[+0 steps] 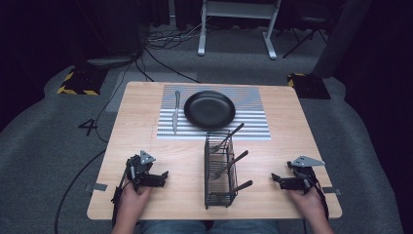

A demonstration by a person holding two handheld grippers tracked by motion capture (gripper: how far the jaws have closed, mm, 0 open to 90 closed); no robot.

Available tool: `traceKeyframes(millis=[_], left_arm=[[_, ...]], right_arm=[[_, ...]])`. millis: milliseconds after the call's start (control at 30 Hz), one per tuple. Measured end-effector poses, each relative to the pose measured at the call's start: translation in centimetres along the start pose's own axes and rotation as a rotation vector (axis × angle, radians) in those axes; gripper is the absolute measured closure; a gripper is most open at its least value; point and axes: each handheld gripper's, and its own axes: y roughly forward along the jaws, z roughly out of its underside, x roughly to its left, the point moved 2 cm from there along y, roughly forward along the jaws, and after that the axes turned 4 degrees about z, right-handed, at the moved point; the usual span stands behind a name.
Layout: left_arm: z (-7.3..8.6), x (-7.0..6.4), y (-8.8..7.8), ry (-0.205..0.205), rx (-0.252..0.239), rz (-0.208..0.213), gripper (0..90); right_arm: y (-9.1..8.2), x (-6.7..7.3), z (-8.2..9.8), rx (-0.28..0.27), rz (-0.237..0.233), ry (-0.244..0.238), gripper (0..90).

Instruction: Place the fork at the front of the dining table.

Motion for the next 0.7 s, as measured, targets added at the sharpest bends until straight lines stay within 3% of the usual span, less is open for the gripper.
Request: traceKeyframes(millis=[267,633,700], left_arm=[[-0.1,0.0,0.1,-0.002,-0.001,0.004,0.2],[-0.1,0.0,0.1,-0.002,0.001,0.006,0.2],[-0.1,0.0,0.1,-0.001,0.001,0.007,0.2]], right_arm=[[-0.1,0.0,0.0,-0.007,0.004,0.006,19.6],[-0.9,0.4,0.4,-0.025,-0.004,0.005,40.4],[-1.1,0.5,0.4,-0.026,-0.023,0.012,44.2]])
